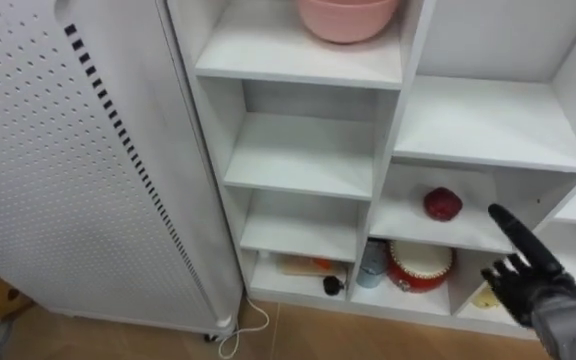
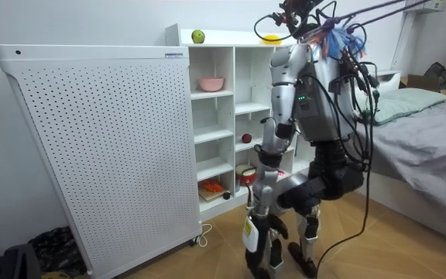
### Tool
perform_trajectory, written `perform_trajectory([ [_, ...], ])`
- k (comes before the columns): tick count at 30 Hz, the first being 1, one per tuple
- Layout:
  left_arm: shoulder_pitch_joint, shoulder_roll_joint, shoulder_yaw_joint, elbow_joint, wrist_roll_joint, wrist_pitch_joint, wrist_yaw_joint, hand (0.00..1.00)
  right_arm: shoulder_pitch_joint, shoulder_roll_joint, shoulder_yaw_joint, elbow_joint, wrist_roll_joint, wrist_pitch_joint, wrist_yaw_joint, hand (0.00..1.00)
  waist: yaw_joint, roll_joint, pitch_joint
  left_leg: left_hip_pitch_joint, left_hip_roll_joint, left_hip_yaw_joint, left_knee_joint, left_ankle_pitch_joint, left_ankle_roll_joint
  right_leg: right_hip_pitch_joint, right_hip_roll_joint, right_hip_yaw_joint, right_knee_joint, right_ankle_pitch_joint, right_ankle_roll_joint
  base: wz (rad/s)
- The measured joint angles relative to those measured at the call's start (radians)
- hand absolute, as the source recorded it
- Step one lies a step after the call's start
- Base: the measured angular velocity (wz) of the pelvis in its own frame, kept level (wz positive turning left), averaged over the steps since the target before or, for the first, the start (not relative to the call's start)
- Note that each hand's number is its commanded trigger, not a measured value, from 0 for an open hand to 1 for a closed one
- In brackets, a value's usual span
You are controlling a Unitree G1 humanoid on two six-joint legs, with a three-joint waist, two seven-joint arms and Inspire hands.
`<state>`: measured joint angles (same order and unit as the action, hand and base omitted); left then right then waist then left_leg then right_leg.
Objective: Arrange fruit in the closet
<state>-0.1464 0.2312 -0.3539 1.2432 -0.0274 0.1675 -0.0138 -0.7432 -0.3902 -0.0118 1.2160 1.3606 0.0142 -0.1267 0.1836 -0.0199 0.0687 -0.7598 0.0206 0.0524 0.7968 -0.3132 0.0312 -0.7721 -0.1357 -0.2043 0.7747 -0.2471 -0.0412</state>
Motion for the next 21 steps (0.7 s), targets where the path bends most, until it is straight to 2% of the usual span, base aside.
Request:
perform_trajectory([
  [2, -0.015, 0.019, 0.011, 0.0, 0.001, -0.001, -0.014, 0.0, 0.059, -0.004, 0.058, 0.046, -0.064, 0.017, 0.07, 0.0, -0.001, 0.009, -0.0025, 0.048, 0.001, 0.0, -0.035, 0.002, 0.0, 0.048, -0.001, -0.007, -0.03, -0.002, 0.002, 0.04],
  [4, -0.031, 0.033, 0.03, 0.002, -0.001, -0.005, -0.018, 0.0, 0.1, -0.005, 0.08, 0.081, -0.097, 0.036, 0.108, 0.0, -0.005, 0.014, -0.0031, 0.089, 0.002, 0.0, -0.063, 0.003, -0.001, 0.089, 0.0, -0.016, -0.056, -0.002, 0.002, 0.0],
  [7, -0.042, 0.051, 0.086, 0.019, -0.001, -0.025, -0.017, 0.0, 0.192, 0.001, 0.08, 0.105, -0.158, 0.055, 0.161, 0.0, -0.015, 0.018, -0.005, 0.177, 0.001, 0.001, -0.125, 0.008, -0.004, 0.178, 0.001, -0.023, -0.112, -0.006, 0.009, 0.04],
  [9, -0.04, 0.052, 0.134, 0.02, -0.003, -0.031, -0.01, 0.0, 0.25, 0.0, 0.078, 0.103, -0.184, 0.054, 0.175, 0.0, -0.033, 0.021, -0.0097, 0.23, -0.001, 0.001, -0.176, 0.011, -0.005, 0.231, 0.001, -0.04, -0.155, -0.003, 0.013, 0.17],
  [10, -0.037, 0.052, 0.154, 0.024, -0.007, -0.038, 0.002, 0.0, 0.291, 0.005, 0.078, 0.104, -0.206, 0.052, 0.184, 0.0, -0.048, 0.024, -0.0162, 0.264, -0.002, 0.003, -0.208, 0.025, -0.006, 0.271, 0.005, -0.051, -0.186, -0.002, 0.018, 0.26],
  [11, -0.034, 0.052, 0.177, 0.022, -0.008, -0.043, 0.007, 0.0, 0.347, 0.016, 0.077, 0.104, -0.227, 0.053, 0.199, 0.0, -0.06, 0.023, -0.0275, 0.311, 0.0, 0.011, -0.25, 0.035, -0.008, 0.32, 0.018, -0.047, -0.229, 0.003, 0.025, 0.22],
  [12, -0.025, 0.051, 0.188, 0.021, -0.012, -0.044, 0.009, 0.0, 0.374, 0.024, 0.077, 0.104, -0.235, 0.053, 0.206, 0.0, -0.064, 0.022, -0.0352, 0.338, 0.001, 0.014, -0.275, 0.039, -0.009, 0.345, 0.022, -0.048, -0.252, 0.006, 0.028, 0.0],
  [13, 0.002, 0.051, 0.212, 0.021, -0.021, -0.047, 0.013, 0.0, 0.424, 0.038, 0.077, 0.103, -0.255, 0.054, 0.221, 0.0, -0.073, 0.02, -0.0451, 0.395, -0.001, 0.017, -0.322, 0.045, -0.012, 0.396, 0.027, -0.047, -0.288, 0.01, 0.032, -0.08],
  [14, 0.032, 0.05, 0.238, 0.015, -0.021, -0.053, 0.017, 0.0, 0.479, 0.047, 0.077, 0.103, -0.291, 0.054, 0.24, 0.0, -0.079, 0.021, -0.0606, 0.45, 0.0, 0.02, -0.367, 0.052, -0.016, 0.449, 0.035, -0.048, -0.33, 0.016, 0.035, -0.11],
  [15, 0.045, 0.05, 0.247, 0.011, -0.021, -0.059, 0.024, 0.0, 0.507, 0.051, 0.077, 0.103, -0.306, 0.055, 0.246, 0.0, -0.081, 0.02, -0.0683, 0.478, 0.0, 0.023, -0.389, 0.055, -0.017, 0.474, 0.038, -0.051, -0.35, 0.018, 0.036, -0.08],
  [16, 0.067, 0.05, 0.271, -0.002, -0.02, -0.066, 0.038, 0.0, 0.551, 0.055, 0.076, 0.102, -0.335, 0.06, 0.251, 0.0, -0.093, 0.021, -0.0732, 0.532, 0.002, 0.029, -0.423, 0.059, -0.019, 0.525, 0.046, -0.052, -0.384, 0.022, 0.039, -0.09],
  [17, 0.092, 0.048, 0.299, -0.014, -0.015, -0.067, 0.053, 0.0, 0.589, 0.064, 0.07, 0.103, -0.371, 0.064, 0.254, 0.0, -0.1, 0.019, -0.0743, 0.583, 0.002, 0.035, -0.456, 0.062, -0.022, 0.569, 0.051, -0.049, -0.405, 0.022, 0.04, -0.11],
  [19, 0.118, 0.035, 0.362, -0.026, 0.017, -0.068, 0.062, 0.0, 0.645, 0.08, 0.058, 0.102, -0.43, 0.064, 0.266, 0.0, -0.107, 0.014, -0.0737, 0.654, 0.003, 0.041, -0.503, 0.069, -0.027, 0.63, 0.056, -0.05, -0.439, 0.022, 0.042, -0.09],
  [21, 0.149, 0.02, 0.387, -0.049, 0.045, -0.077, 0.066, 0.0, 0.702, 0.095, 0.058, 0.102, -0.494, 0.066, 0.278, 0.0, -0.12, 0.012, -0.0715, 0.708, 0.005, 0.041, -0.534, 0.07, -0.03, 0.691, 0.066, -0.056, -0.479, 0.024, 0.046, 0.03],
])
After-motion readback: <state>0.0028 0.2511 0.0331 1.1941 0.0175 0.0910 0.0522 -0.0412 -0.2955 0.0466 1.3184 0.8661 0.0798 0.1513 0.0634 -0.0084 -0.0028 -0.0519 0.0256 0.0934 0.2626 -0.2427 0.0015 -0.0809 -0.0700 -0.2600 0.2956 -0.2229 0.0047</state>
